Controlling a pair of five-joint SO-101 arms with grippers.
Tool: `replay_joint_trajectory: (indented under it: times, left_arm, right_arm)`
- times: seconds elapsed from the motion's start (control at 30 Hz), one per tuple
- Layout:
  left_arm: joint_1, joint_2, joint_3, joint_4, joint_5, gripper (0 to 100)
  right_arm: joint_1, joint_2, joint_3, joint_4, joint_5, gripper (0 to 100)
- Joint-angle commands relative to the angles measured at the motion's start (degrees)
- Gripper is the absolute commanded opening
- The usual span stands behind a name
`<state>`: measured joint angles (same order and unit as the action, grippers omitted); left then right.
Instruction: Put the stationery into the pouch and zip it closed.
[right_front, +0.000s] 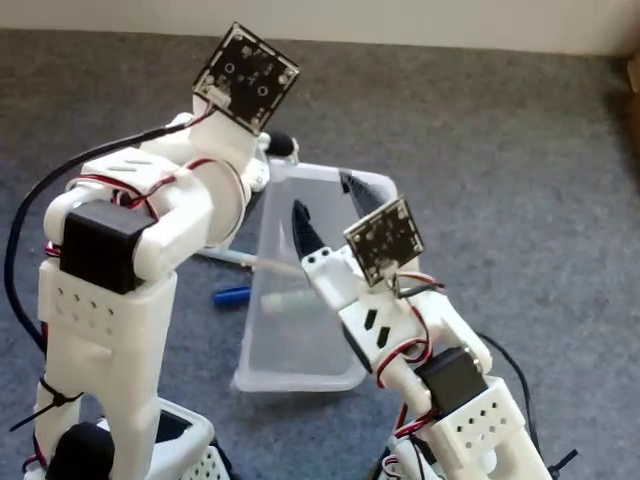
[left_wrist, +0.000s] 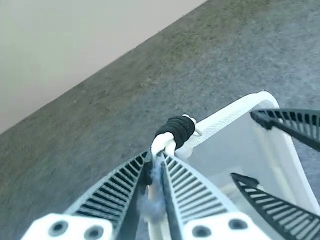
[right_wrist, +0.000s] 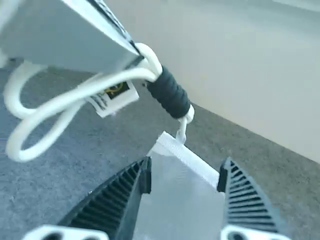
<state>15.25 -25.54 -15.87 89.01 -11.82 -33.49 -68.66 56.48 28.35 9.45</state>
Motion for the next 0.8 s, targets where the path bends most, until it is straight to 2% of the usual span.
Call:
replay_joint_trajectory:
  times: [0.0, 0.2, 0.4, 0.77]
  left_arm:
    - [2.86, -1.89, -2.77, 0.18, -0.7, 1]
    - [3.21, -1.98, -2.77, 0.18, -0.7, 1]
    - [3.3, -2.07, -6.37, 3.43, -0.7, 1]
    - [3.3, -1.89, -6.02, 5.27, -0.79, 1]
  right_arm:
    - [-0.66, -1.01, -0.48, -4.26, 0.7, 28.2]
    - [-0.66, -0.48, -0.48, -8.31, 0.88, 28.2]
    - [-1.8, 9.89, -0.75, -12.97, 6.86, 28.2]
    - [-2.51, 14.29, -3.3, -14.2, 9.58, 28.1]
